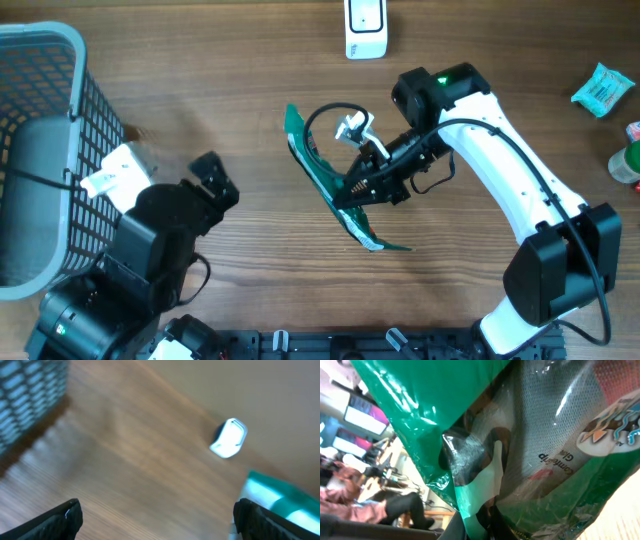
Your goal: Scan the item barcode
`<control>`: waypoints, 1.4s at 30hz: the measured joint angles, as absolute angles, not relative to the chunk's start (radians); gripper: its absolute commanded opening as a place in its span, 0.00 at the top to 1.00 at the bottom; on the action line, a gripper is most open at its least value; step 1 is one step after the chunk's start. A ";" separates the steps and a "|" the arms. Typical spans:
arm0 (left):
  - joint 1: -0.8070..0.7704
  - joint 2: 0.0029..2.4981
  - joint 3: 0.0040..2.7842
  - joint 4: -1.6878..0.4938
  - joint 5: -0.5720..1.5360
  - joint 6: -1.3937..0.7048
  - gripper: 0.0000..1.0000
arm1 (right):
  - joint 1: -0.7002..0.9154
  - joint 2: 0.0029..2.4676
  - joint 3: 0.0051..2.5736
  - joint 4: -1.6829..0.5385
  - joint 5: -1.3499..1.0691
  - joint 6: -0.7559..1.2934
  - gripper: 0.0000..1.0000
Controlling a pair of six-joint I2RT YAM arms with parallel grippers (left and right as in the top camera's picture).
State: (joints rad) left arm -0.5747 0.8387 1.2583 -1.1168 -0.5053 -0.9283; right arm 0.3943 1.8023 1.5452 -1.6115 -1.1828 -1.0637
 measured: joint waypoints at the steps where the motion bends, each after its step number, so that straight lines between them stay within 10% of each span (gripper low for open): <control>1: -0.575 0.842 1.258 -1.071 -0.494 -0.923 0.00 | 0.397 1.802 1.545 -1.611 -1.175 -1.083 0.95; 8: -0.520 0.925 1.258 -0.720 -0.239 -0.892 0.00 | 0.430 1.802 1.545 -1.610 -1.092 -1.285 0.95; 22: -0.127 1.158 1.258 -0.688 0.783 -0.892 0.00 | 0.430 1.802 1.545 -1.385 -1.090 -1.441 0.95; 27: -0.126 1.235 1.258 -0.695 1.039 -0.857 0.41 | 0.430 1.802 1.545 -1.376 -1.062 -1.441 0.95; 32: -0.122 1.255 1.257 -0.754 1.138 -0.795 0.56 | 0.430 1.802 1.545 -1.306 -0.991 -1.359 0.95; 36: -0.122 1.255 1.258 -0.840 1.159 -0.703 0.11 | 0.430 1.802 1.545 -1.304 -0.951 -1.305 0.95; 42: -0.122 1.255 1.258 -0.993 1.122 -0.551 0.06 | 0.430 1.802 1.579 -1.310 -0.837 -1.190 0.95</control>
State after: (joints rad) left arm -0.1219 1.2549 1.2575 -0.9928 1.1217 -0.5507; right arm 0.4305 1.8023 1.5795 -1.3102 -0.8371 -1.1900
